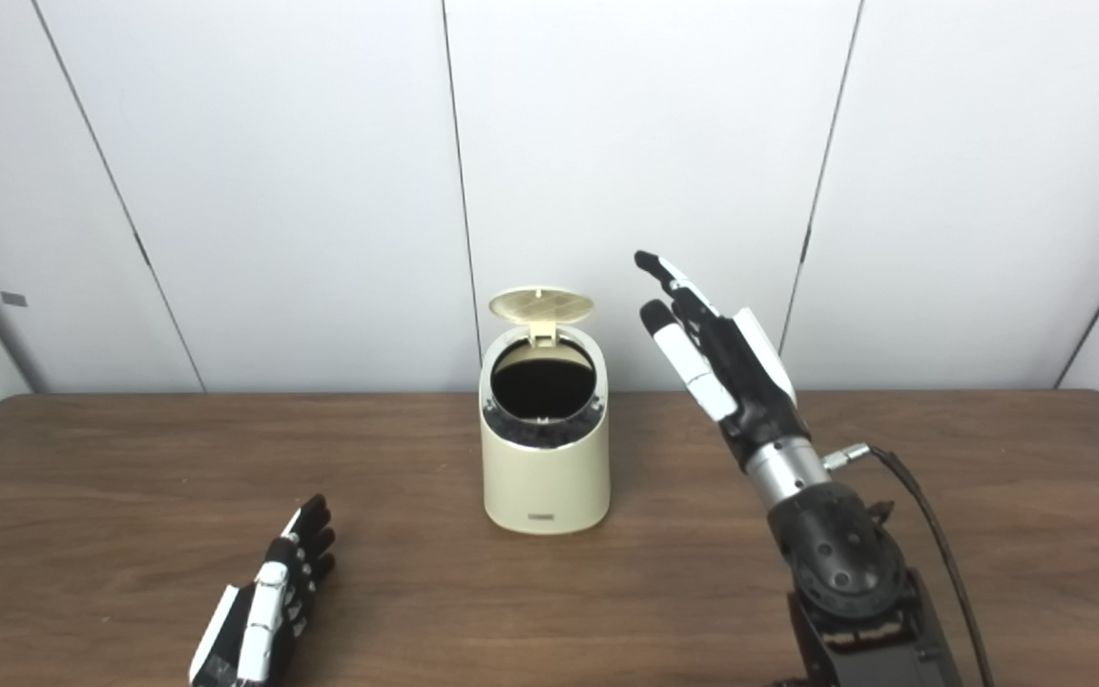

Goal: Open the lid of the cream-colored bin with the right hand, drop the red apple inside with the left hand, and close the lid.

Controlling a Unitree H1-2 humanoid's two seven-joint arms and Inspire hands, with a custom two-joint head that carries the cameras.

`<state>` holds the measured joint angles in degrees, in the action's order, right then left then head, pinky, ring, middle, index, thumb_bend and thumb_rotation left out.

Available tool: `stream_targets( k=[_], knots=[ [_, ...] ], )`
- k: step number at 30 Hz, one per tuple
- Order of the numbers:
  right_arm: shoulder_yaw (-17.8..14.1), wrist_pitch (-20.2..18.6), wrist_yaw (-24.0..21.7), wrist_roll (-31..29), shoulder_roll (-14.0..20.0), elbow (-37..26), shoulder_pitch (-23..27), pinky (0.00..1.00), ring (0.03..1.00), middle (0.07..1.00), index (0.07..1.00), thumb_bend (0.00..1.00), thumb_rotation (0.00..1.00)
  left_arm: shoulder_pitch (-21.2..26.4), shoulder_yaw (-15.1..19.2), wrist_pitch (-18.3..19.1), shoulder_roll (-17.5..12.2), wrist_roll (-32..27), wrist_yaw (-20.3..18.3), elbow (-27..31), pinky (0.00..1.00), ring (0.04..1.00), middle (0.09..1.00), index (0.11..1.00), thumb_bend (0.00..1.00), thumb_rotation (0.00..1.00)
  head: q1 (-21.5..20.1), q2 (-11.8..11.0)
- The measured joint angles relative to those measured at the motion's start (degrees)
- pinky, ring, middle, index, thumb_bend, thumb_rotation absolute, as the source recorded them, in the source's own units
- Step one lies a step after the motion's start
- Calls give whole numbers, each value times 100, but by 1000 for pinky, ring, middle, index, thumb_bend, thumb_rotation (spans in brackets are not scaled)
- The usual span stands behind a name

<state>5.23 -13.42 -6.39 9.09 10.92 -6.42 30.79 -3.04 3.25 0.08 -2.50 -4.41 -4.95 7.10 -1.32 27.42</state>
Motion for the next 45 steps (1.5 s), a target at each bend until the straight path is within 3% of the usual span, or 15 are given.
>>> stream_targets(
  k=[2,5,9,12,17,21,25,30,45],
  knots=[
    [123,-23,-12,268,46,113,165,850,933,940,892,591,995,0,-6,-37,2,0,4,-35,1000,1000,1000,1000,549,1000,-9,0],
    [276,-85,-82,574,169,374,513,793,891,928,882,562,959,-5,-24,-70,1,20,26,-68,1000,1000,1000,1000,556,1000,-17,9],
    [382,-140,-178,784,260,660,973,827,905,928,892,552,961,-13,-39,-96,2,34,48,-88,1000,1000,1000,1000,560,1000,-26,9],
    [720,-168,-460,1051,443,733,1160,878,924,918,881,555,996,-11,-67,-86,13,53,83,-90,1000,1000,1000,1000,562,1000,0,26],
    [969,-182,-831,1284,612,736,1186,876,926,893,841,539,939,-11,-102,-87,16,94,102,-95,1000,1000,1000,1000,550,1000,0,35],
    [1093,-203,-1092,1508,736,680,1186,981,996,960,804,567,930,-11,-114,-88,13,136,102,-97,1000,1000,1000,1000,567,1000,0,35],
    [1224,-304,-1249,1772,807,604,1185,999,1000,962,783,594,895,-11,-115,-88,10,155,101,-97,1000,1000,1000,1000,562,1000,-35,53],
    [1330,-308,-1417,2049,859,464,1164,1000,1000,973,770,627,945,-7,-128,-84,10,171,102,-97,1000,1000,1000,1000,526,1000,-17,70],
    [1495,-199,-1809,2429,1142,210,914,993,1000,959,774,662,1000,-4,-174,-79,24,205,197,-97,1000,1000,1000,1000,546,1000,35,176]
  ],
)
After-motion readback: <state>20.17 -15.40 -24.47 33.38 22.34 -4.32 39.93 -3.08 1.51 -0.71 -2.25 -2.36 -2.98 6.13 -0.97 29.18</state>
